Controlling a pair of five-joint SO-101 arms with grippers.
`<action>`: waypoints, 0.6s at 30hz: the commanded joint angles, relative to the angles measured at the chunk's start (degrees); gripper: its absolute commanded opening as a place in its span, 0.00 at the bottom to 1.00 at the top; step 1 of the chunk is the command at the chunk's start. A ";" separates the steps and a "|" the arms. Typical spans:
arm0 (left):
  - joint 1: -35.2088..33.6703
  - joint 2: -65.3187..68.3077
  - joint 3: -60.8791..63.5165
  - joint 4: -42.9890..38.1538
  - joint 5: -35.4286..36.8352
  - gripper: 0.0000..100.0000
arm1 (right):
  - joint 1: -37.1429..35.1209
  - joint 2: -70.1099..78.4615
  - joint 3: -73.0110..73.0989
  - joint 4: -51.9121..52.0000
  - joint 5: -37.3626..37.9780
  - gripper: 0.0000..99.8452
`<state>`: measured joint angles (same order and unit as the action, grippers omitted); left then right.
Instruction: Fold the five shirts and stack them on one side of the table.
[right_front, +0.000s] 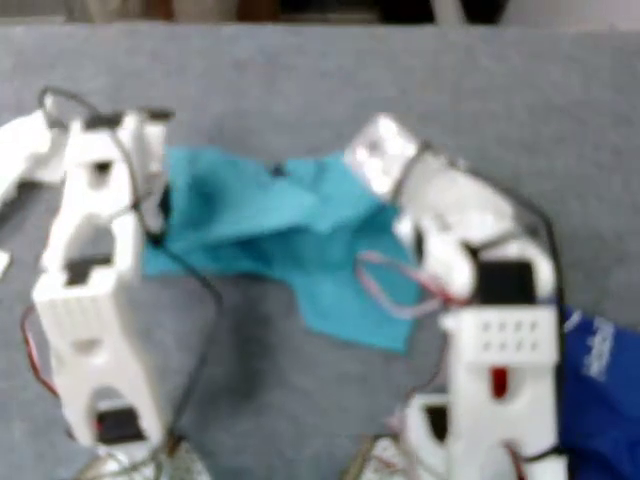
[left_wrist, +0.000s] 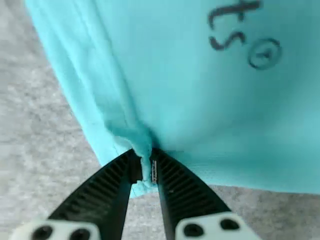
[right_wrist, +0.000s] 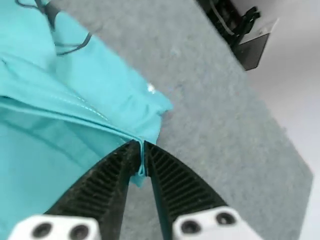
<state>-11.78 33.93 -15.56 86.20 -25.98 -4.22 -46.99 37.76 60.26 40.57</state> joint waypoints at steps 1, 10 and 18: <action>-2.20 -4.70 4.92 -5.45 -0.62 0.02 | 1.19 -4.79 4.88 -1.32 0.53 0.00; -3.16 -9.63 11.69 -11.34 -2.02 0.02 | 0.31 -14.46 16.22 3.87 0.53 0.00; -5.54 -9.98 11.25 -12.84 -3.08 0.02 | -0.22 -21.67 24.13 8.00 2.02 0.00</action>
<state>-15.56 27.16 -4.04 74.51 -28.53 -4.13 -65.89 61.41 66.86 41.98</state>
